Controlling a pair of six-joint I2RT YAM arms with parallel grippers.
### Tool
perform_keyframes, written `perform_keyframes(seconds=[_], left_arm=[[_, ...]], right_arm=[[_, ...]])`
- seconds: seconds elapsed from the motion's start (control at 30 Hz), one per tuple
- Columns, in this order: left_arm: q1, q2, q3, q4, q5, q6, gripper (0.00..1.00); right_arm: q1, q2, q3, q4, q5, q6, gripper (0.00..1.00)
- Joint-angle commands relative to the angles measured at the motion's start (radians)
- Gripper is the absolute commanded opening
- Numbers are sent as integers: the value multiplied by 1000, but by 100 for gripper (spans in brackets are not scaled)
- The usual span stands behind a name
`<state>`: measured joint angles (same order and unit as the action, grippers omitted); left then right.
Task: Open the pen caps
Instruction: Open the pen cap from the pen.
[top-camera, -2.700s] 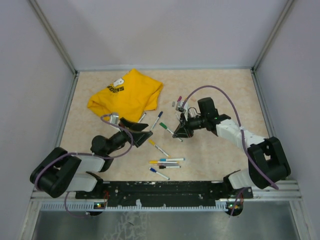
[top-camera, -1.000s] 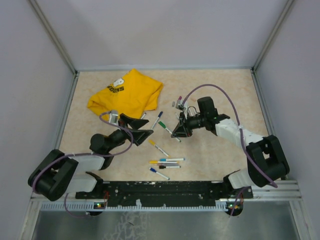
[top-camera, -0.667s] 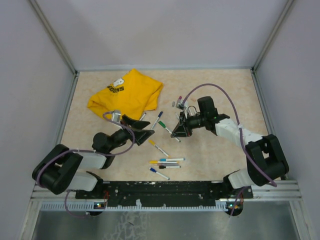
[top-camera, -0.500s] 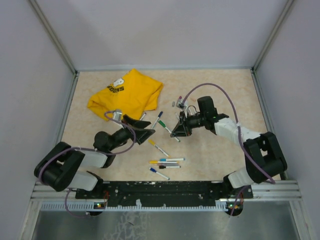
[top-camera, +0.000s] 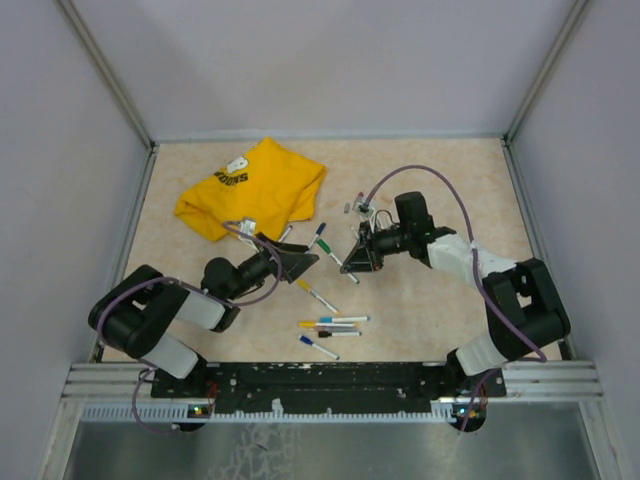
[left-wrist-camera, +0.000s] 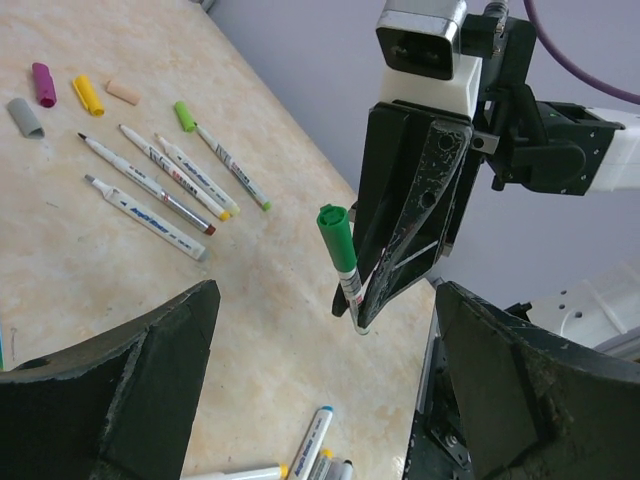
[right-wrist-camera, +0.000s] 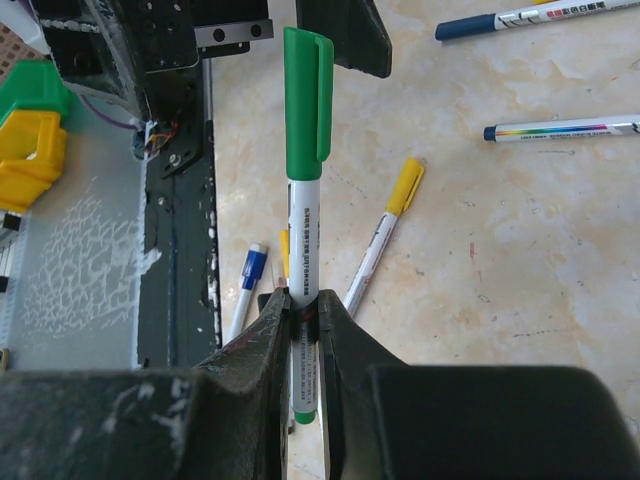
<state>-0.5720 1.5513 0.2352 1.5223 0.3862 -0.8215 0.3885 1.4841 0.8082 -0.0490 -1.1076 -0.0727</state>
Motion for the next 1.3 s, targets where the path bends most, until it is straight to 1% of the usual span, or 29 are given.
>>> perform_keyframes(seconds=[0.0, 0.33, 0.53, 0.77, 0.83, 0.93, 1.03, 1.1, 1.27], left_arm=[[-26, -5, 25, 243, -65, 19, 95], [-70, -6, 50, 182, -112, 56, 95], [-105, 39, 73, 213, -162, 40, 95], [-152, 61, 95, 195, -234, 78, 94], [-152, 62, 90, 194, -265, 81, 90], [-152, 55, 92, 167, -302, 76, 76], [-153, 31, 107, 77, -326, 62, 64], [-161, 21, 111, 33, -344, 52, 62], [-189, 16, 127, -9, -369, 47, 62]], right_arm=[[-14, 9, 42, 38, -32, 16, 0], [-16, 15, 45, 40, -35, 19, 0], [-15, 16, 43, 44, -36, 25, 0], [-17, 16, 43, 48, -39, 29, 0], [-16, 18, 43, 48, -39, 29, 0], [-16, 20, 43, 47, -35, 30, 0], [-16, 19, 43, 46, -26, 27, 0], [-16, 18, 45, 39, -20, 19, 0], [-16, 16, 45, 36, -16, 14, 0]])
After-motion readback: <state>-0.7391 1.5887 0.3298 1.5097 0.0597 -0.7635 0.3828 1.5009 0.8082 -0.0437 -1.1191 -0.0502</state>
